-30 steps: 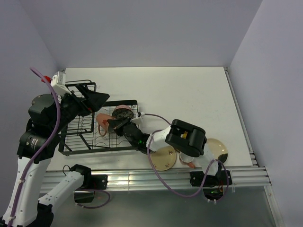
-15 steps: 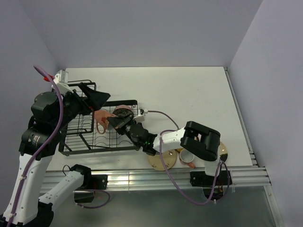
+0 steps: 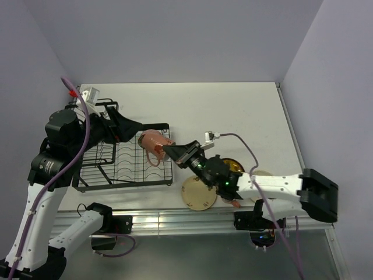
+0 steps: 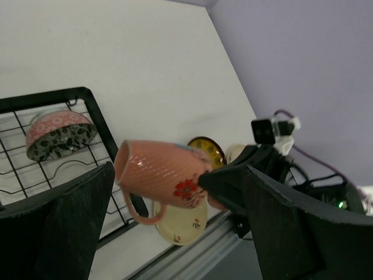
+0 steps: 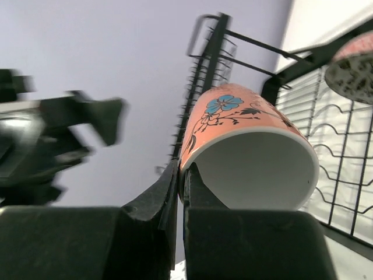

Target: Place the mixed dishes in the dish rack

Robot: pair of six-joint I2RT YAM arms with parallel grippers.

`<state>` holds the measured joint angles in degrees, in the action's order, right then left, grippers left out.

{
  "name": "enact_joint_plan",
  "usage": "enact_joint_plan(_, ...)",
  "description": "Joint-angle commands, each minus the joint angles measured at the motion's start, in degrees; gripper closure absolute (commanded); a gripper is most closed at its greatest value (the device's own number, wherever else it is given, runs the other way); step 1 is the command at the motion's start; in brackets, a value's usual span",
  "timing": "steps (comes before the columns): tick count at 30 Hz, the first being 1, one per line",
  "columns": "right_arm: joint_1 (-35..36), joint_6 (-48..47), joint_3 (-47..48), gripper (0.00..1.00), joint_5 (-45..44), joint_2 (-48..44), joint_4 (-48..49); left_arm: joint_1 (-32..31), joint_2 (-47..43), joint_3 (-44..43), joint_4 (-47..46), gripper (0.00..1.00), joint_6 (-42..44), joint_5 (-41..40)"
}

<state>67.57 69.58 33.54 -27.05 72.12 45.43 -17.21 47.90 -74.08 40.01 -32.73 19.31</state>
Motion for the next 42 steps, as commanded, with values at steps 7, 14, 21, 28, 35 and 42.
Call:
enact_joint_plan(7, -11.56, -7.09, -5.06, 1.0, 18.06, -23.5, -9.03, 0.16, 1.76, 6.05, -7.83, 0.01, -1.27, 20.31)
enact_joint_plan(14, -18.35, -7.53, -4.45, 1.0, 34.67, -28.79, -10.28, 0.16, 4.13, 11.49, -16.18, 0.01, -15.93, 26.3)
enact_joint_plan(21, -19.14, -5.6, -2.69, 1.0, 42.5, -27.03, -7.11, 0.16, 5.89, 13.35, -19.44, 0.01, -20.26, 27.8)
enact_joint_plan(28, -19.58, -3.41, -0.24, 1.0, 48.04, -24.75, -4.3, 0.07, 6.33, 14.22, -16.19, 0.01, -18.77, 25.87)
enact_joint_plan(35, -20.37, -1.21, 1.61, 1.0, 51.12, -22.02, -0.96, -0.89, 5.28, 16.78, -15.93, 0.01, -17.98, 26.3)
enact_joint_plan(42, -21.07, 0.91, 4.16, 1.0, 53.41, -17.46, 2.56, -2.74, 3.78, 19.41, -20.05, 0.01, -20.18, 30.42)
